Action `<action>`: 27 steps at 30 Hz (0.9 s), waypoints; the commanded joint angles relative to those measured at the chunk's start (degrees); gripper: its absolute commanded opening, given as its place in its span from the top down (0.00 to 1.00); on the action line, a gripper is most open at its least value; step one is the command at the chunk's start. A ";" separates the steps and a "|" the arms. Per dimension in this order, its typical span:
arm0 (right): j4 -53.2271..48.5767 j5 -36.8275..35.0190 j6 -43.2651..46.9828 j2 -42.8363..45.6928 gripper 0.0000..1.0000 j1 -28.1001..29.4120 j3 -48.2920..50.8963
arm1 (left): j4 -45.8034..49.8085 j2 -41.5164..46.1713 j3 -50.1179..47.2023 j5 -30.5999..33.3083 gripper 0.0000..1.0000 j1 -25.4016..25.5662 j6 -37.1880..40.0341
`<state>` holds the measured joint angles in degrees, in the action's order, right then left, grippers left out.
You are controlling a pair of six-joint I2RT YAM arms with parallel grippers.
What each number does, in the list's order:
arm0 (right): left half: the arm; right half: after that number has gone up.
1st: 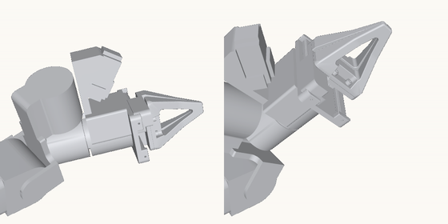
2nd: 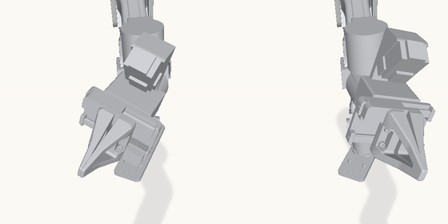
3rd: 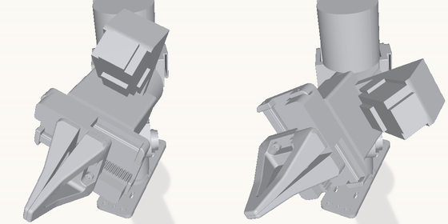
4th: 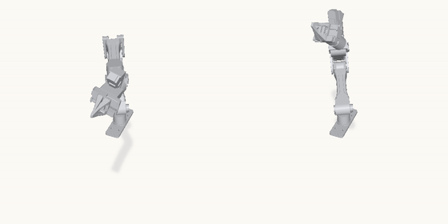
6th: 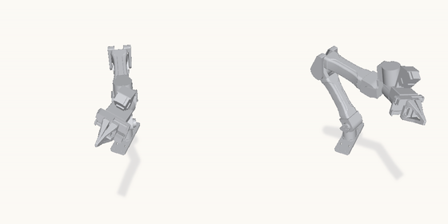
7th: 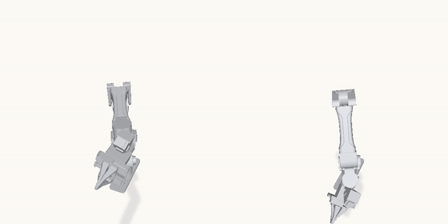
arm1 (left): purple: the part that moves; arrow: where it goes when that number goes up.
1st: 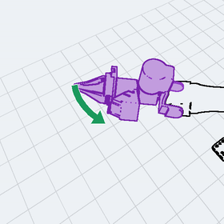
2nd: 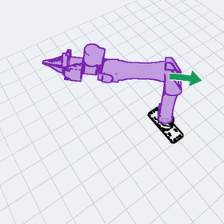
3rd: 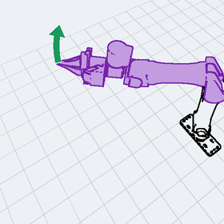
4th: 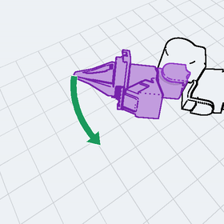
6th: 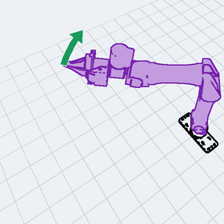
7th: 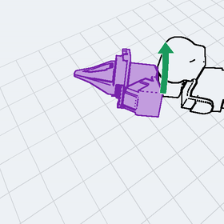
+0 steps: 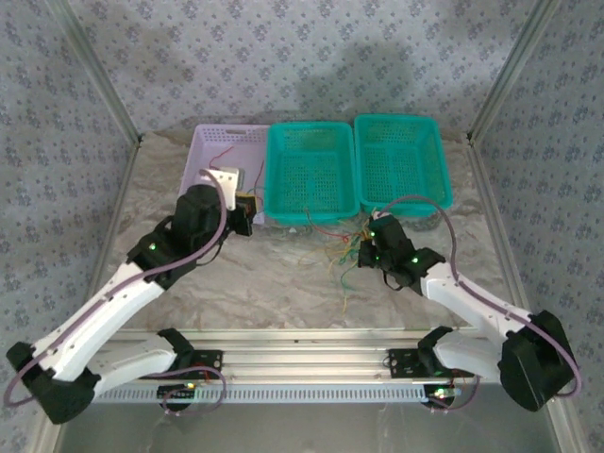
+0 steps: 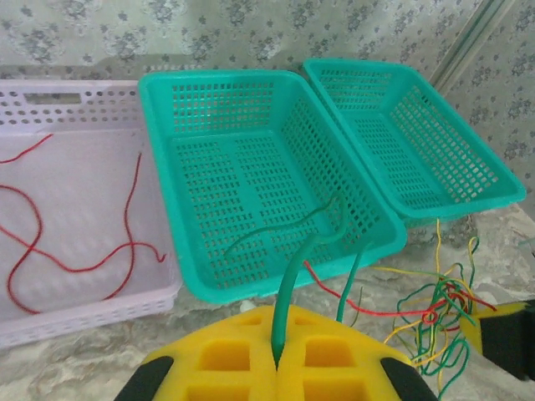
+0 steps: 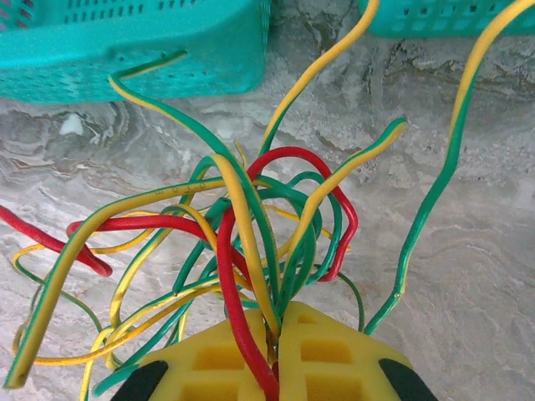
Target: Untangle the cables
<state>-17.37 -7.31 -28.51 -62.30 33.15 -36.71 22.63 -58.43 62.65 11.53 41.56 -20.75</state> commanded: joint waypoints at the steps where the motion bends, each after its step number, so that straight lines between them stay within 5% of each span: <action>1: 1.20 0.72 1.09 2.15 1.00 0.25 0.68 | -7.13 -3.93 3.68 -2.22 1.00 -1.18 0.62; 27: -0.29 3.21 1.19 12.68 1.00 0.44 0.87 | -12.99 -44.59 22.22 -14.70 1.00 -5.92 -5.16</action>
<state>-17.67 -4.91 -27.59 -50.87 33.21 -34.61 10.09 -101.41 81.95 -1.08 35.88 -24.73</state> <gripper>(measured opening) 0.066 0.042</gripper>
